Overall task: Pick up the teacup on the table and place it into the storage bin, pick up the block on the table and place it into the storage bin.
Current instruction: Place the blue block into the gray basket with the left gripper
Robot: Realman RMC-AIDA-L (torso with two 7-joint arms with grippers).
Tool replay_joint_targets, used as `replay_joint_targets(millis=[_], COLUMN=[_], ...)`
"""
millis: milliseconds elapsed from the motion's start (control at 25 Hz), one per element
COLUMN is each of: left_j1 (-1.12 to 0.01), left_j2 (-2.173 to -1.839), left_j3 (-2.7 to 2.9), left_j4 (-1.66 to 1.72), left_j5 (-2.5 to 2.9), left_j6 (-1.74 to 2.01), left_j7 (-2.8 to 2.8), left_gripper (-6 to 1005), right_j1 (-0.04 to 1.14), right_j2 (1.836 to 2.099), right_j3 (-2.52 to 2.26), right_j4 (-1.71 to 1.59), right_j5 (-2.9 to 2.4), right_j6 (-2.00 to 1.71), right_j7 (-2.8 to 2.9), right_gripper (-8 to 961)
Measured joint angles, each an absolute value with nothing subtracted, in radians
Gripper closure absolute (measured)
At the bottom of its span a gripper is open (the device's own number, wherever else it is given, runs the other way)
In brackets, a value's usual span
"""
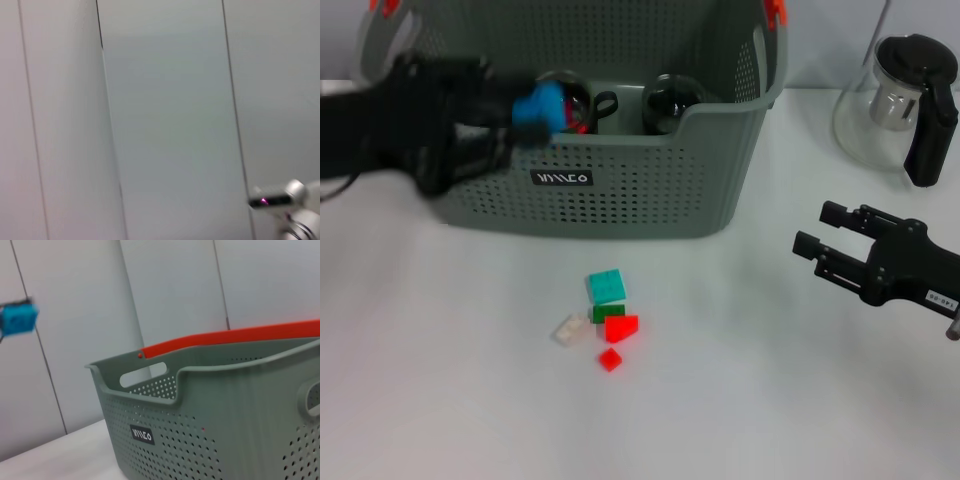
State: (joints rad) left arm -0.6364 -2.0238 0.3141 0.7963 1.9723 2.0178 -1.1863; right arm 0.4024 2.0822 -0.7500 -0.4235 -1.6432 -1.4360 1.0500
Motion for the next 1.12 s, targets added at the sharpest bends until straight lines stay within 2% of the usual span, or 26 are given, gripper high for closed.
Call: replay_joint_targets(millis=[360,400,720,1120], left_j1=[-0.766,-0.780,-0.780,-0.783], left_j2=[-2.055,-2.059,-2.059,-2.063], left_j3=[0.357,0.433,0.828,0.890], left_j4=[0.797,0.797,0.808,0.846], left_j5=[1.921,1.921,1.994,2.117], left_j6=[1.709,1.536,1.074,0.980], left_j7=[-1.236,-1.265,-1.444,-1.611], left_gripper=[604,604,603,603], right_j1=[0.402,0.402,0.404,0.399], right_j2=[2.083,2.083,2.081,2.080], right_j3=[-0.750,-0.750,-0.750,-0.739], right_j4=[-0.423,-0.423,-0.423,-0.423], right_j5=[-1.640,-1.640,-1.638,-1.638], right_j6=[-1.436,-1.436,-1.436,-1.436], right_j7=[1.049,1.049,1.050,1.049], right_gripper=[308,308,309,308])
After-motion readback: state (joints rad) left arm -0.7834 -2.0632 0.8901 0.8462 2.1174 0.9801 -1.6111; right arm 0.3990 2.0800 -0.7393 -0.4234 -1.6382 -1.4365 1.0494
